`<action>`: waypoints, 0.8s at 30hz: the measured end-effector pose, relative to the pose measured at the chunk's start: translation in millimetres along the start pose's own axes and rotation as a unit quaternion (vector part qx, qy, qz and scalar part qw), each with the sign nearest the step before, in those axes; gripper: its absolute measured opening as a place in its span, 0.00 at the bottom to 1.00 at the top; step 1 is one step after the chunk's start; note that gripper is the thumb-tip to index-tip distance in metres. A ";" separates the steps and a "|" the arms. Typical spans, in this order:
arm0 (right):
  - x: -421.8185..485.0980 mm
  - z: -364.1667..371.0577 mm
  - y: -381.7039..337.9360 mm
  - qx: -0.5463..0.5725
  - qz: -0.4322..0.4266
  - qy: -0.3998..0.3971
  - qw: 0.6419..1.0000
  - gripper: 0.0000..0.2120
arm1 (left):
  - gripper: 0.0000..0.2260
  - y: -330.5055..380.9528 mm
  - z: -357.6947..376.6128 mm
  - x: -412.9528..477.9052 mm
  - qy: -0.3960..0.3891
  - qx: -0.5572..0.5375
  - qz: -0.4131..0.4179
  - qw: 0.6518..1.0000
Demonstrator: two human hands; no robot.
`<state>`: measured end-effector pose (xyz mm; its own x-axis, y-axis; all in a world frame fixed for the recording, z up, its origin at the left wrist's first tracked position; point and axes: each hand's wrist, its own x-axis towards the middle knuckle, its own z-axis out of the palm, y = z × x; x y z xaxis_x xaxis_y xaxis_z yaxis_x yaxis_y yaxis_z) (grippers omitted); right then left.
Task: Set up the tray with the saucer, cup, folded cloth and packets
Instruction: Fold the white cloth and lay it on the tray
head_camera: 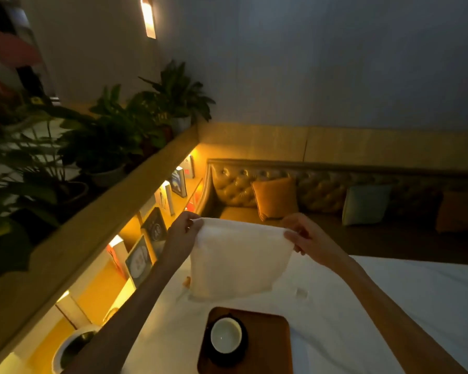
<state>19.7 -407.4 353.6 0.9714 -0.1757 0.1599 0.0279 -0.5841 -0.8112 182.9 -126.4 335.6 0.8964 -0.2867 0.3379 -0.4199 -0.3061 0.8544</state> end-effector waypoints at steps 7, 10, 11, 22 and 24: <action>-2.8 23.4 -77.7 0.136 -0.050 0.035 0.989 0.08 | 0.11 34.9 -17.8 -4.8 -0.007 -0.089 -0.014 0.996; 3.7 33.2 -101.9 0.100 -0.078 -0.013 0.992 0.15 | 0.11 51.3 -15.2 -8.2 -0.031 -0.125 0.005 0.992; 7.7 36.0 -108.6 0.074 -0.094 -0.017 0.993 0.16 | 0.11 56.0 -14.0 -8.1 -0.038 -0.130 0.015 0.991; 31.5 38.8 -134.2 -0.259 -0.230 0.218 0.912 0.10 | 0.08 99.9 -7.8 0.7 -0.118 -0.185 0.108 0.970; 29.8 36.6 -137.0 -0.247 -0.241 0.213 0.914 0.10 | 0.07 104.0 -6.7 -3.6 -0.125 -0.195 0.119 0.966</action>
<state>53.4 -303.6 448.9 0.6910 -0.0354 0.7220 0.2163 -0.9429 -0.2532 137.0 -151.1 425.9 0.6985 -0.5313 0.4794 -0.4818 0.1462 0.8640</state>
